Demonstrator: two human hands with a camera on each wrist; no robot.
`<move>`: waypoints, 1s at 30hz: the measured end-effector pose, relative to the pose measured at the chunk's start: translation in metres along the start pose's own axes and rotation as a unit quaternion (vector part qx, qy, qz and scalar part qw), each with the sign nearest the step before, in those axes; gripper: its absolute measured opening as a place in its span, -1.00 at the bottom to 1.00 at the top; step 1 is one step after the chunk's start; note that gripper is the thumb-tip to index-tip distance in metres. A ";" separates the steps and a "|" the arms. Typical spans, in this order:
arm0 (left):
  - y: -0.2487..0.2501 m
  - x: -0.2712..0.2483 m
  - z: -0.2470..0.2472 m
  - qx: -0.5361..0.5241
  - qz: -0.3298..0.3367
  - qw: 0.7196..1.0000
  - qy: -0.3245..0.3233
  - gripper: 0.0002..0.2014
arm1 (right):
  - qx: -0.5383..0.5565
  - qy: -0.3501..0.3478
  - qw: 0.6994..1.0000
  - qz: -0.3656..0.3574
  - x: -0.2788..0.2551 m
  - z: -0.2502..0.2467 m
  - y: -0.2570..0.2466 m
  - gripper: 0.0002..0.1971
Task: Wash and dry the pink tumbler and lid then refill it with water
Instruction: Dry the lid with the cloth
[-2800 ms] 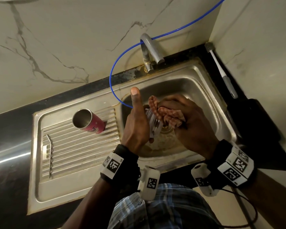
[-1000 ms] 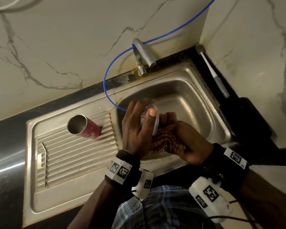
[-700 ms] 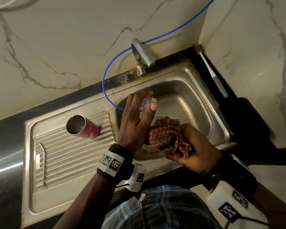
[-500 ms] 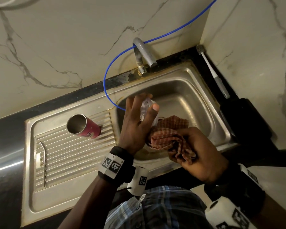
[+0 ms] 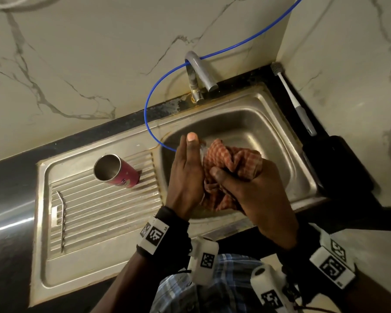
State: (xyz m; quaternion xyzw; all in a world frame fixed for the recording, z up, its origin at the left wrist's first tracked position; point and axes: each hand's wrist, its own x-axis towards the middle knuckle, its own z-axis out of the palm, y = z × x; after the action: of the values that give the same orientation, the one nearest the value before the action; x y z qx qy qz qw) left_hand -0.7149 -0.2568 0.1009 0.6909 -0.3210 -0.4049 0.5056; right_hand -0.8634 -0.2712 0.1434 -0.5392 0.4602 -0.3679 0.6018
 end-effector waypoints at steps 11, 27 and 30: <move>0.022 -0.007 -0.003 0.079 0.054 0.995 0.000 -0.16 | -0.004 -0.012 1.000 -0.020 0.002 -0.001 -0.011 -0.77; 0.035 -0.011 -0.012 -0.196 -0.178 0.964 -0.005 -0.53 | 0.068 0.168 0.983 0.015 0.021 -0.031 0.008 -0.93; 0.032 -0.010 -0.017 -0.227 -0.210 0.951 -0.022 -0.27 | 0.060 0.144 0.988 0.011 0.011 -0.029 0.009 -0.93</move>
State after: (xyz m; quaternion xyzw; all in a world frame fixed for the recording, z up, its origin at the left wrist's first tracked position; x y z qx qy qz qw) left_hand -0.7060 -0.2501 0.1369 0.6005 -0.0789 -0.5790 0.5458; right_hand -0.8875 -0.2895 0.1327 -0.4386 0.5251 -0.4623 0.5640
